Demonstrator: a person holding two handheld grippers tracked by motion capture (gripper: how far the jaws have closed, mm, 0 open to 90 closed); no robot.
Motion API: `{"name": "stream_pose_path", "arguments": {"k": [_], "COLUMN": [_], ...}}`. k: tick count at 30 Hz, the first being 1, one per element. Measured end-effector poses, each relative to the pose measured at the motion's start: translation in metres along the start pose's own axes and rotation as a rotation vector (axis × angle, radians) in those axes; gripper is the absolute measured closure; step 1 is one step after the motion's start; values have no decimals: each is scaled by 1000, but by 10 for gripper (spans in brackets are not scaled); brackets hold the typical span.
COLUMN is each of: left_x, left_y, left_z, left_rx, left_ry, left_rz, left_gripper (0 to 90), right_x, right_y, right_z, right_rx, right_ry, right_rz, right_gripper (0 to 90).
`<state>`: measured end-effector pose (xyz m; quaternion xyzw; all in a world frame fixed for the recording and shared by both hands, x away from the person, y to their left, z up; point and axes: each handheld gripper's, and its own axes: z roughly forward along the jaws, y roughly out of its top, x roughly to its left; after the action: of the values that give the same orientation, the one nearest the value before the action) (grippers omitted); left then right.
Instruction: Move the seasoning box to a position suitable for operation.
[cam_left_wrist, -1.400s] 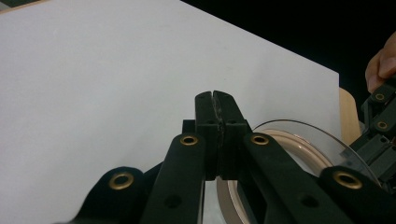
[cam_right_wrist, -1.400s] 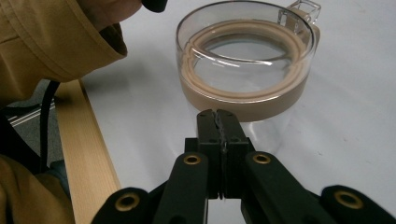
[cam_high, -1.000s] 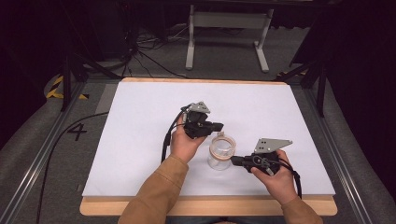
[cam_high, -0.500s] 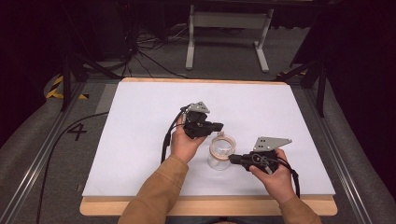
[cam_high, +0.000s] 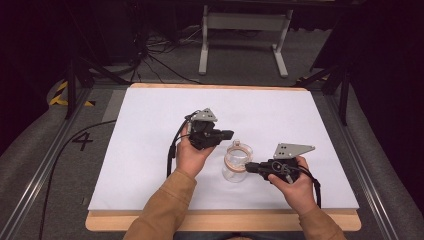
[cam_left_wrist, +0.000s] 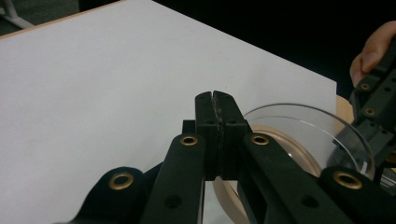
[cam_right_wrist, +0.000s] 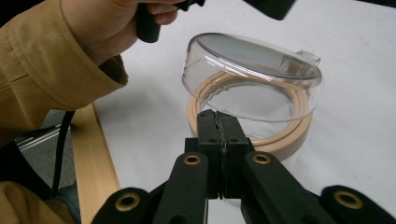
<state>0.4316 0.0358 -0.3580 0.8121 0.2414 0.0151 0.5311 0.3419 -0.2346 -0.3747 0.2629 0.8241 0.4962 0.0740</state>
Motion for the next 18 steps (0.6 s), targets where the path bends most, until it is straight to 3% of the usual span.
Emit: {"name": "stream_pose_path", "arguments": {"k": [3,7,10,18], "left_x": [-4,-10,-16,-26], "left_y": [-1,-4,-7,-9], "left_z": [-10,-24,-31,-37], "left_rx": [-17,-18,32,100], "left_ry": [4,-26,-56,-97], "left_rz": [-10,-18,-35,-41], "left_gripper": [897,895,895,894], "right_x": [-2,-5,-8,-12], "right_y": [5,10,16,24], "right_z": [-2,-3,-2,-1], "right_rx": [-17,-29,-43,-60], "right_ry": [-3,-4,-5,-3], "right_rz": [-9,-17,-31,-37], "right_gripper": [900,900,900,900]}}
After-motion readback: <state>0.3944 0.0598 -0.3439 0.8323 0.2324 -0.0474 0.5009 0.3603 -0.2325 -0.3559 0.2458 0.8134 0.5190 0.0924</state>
